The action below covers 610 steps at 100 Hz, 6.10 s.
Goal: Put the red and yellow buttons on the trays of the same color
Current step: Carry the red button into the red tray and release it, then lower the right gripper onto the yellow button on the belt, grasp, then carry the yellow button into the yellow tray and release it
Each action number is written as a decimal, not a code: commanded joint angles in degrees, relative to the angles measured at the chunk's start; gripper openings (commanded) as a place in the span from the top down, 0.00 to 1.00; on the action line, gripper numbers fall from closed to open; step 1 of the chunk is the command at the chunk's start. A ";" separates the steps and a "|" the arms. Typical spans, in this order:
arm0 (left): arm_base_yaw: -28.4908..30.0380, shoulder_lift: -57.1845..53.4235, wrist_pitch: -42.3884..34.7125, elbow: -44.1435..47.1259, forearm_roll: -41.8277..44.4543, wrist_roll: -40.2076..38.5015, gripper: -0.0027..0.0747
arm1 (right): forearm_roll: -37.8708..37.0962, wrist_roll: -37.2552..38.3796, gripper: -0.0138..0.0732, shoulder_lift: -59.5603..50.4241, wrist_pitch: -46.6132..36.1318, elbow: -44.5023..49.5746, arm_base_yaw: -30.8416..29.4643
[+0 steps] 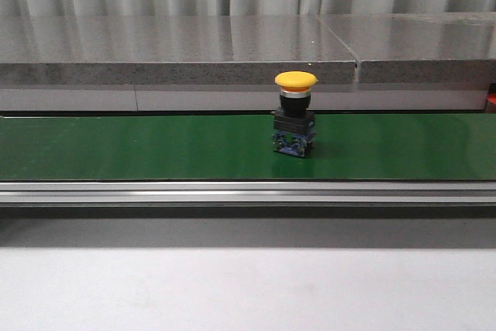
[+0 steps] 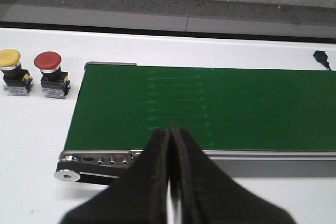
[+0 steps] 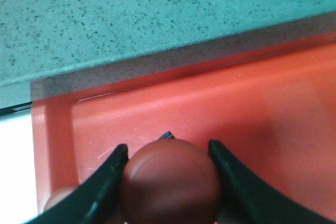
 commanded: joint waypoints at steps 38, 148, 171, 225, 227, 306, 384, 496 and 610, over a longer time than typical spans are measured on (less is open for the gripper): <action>-0.32 0.31 -3.82 -1.53 -0.37 0.14 0.99 | 2.22 0.14 0.69 2.24 -1.80 -3.69 -0.22; -0.32 0.31 -3.82 -1.53 -0.37 0.14 0.99 | 5.80 0.05 0.11 -13.73 7.50 -1.64 1.03; -0.32 0.31 -3.82 -1.53 -0.37 0.14 0.99 | 5.80 -2.62 0.11 -27.35 1.78 14.32 4.16; -0.32 0.31 -3.82 -1.53 -0.37 0.14 0.99 | 6.67 -3.83 0.11 -56.64 4.22 46.35 9.84; -0.32 0.31 -3.82 -1.53 -0.37 0.14 0.99 | 6.67 -3.83 0.11 -57.22 4.22 47.00 10.27; -0.32 0.31 -3.82 -1.53 -0.37 0.14 0.99 | 6.67 -11.40 0.11 -46.06 3.97 50.05 24.73; -0.32 0.31 -3.82 -1.53 -0.37 0.14 0.99 | 7.33 -10.02 0.75 -37.85 -6.03 49.97 24.80; -0.32 0.31 -3.82 -1.53 -0.37 0.14 0.99 | 7.33 4.30 0.78 -60.71 -9.32 57.70 -2.07; -0.32 0.31 -3.82 -1.53 -0.37 0.14 0.99 | 7.72 7.42 0.79 -44.67 -28.22 73.37 -7.31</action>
